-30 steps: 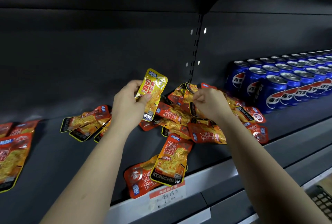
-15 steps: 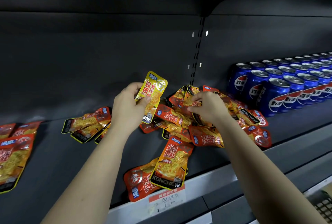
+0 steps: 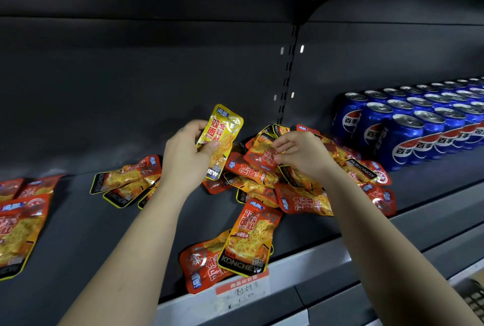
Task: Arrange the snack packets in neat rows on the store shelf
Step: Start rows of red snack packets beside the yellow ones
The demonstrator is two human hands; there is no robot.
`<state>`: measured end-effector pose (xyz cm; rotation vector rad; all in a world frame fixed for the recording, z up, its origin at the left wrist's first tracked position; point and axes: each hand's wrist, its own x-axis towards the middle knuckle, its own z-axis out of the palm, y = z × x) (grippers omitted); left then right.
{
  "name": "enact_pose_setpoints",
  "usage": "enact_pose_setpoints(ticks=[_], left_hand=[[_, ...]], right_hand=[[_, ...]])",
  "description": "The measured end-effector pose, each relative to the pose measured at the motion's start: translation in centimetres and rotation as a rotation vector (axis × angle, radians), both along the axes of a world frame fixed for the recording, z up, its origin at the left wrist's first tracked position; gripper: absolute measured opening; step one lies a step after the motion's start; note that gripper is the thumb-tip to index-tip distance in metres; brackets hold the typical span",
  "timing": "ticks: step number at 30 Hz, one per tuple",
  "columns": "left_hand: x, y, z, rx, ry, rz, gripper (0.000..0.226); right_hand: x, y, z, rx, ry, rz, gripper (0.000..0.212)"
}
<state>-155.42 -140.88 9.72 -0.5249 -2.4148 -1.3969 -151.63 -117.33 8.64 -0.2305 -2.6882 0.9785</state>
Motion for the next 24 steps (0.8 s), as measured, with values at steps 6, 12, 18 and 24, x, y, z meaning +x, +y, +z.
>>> enact_pose_setpoints(ticks=[6, 12, 18, 24], left_hand=[[0.0, 0.0, 0.0, -0.017, 0.0, -0.003, 0.027], [0.1, 0.1, 0.0, -0.031, 0.004, -0.005, 0.027], [0.0, 0.0, 0.0, -0.023, 0.01, -0.004, 0.028], [0.0, 0.1, 0.0, -0.027, 0.007, -0.006, 0.027]], right_hand=[[0.3, 1.2, 0.3, 0.176, -0.047, -0.077, 0.036], [0.1, 1.0, -0.2, 0.186, -0.067, -0.115, 0.036], [0.5, 1.4, 0.5, 0.199, -0.171, -0.01, 0.04], [1.0, 1.0, 1.2, 0.254, -0.231, 0.051, 0.046]])
